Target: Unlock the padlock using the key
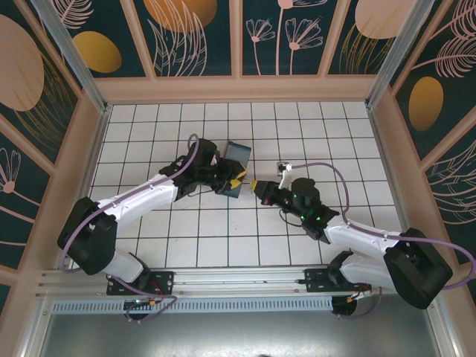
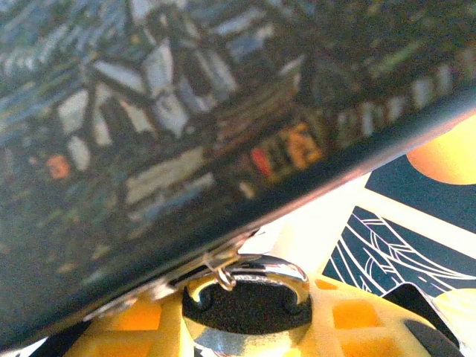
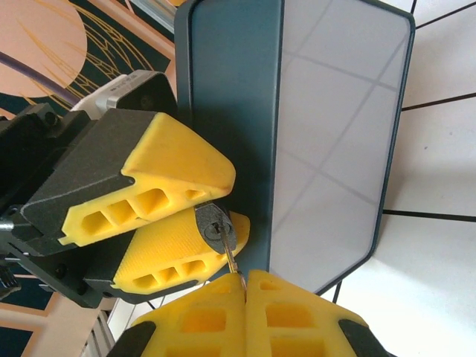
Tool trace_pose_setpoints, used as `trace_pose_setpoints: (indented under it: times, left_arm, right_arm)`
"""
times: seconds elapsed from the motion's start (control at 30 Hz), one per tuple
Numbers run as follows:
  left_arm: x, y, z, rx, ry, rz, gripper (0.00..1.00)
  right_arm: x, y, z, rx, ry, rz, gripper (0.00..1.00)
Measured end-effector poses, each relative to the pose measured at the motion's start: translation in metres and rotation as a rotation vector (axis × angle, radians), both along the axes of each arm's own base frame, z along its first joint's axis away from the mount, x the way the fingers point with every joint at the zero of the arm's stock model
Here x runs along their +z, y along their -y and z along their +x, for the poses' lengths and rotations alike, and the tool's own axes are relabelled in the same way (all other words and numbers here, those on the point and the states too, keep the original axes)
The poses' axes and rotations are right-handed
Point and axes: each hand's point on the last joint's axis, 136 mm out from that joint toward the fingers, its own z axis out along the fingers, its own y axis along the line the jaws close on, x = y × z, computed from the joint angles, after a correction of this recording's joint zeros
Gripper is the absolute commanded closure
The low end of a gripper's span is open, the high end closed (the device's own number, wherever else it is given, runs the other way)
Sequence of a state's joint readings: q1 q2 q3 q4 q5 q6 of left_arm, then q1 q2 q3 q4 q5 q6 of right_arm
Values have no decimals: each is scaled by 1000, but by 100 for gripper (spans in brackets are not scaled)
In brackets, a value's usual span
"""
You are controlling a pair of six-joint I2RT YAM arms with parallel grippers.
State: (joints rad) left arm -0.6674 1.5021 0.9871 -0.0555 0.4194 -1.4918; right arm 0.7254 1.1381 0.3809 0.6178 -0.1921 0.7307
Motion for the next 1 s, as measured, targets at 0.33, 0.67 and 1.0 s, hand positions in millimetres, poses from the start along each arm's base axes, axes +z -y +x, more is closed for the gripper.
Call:
trace_pose_setpoints:
  times: [0.33, 0.67, 1.0]
  left_arm:
    - [0, 0, 1, 5, -4, -2, 78]
    - [1, -4, 3, 25, -3, -4, 79]
    - [8, -7, 3, 45, 15, -35, 79]
  right_arm:
    - [1, -3, 0, 11, 4, 7, 100]
    - [1, -7, 4, 17, 6, 16, 100]
    - [9, -10, 4, 25, 5, 60, 100]
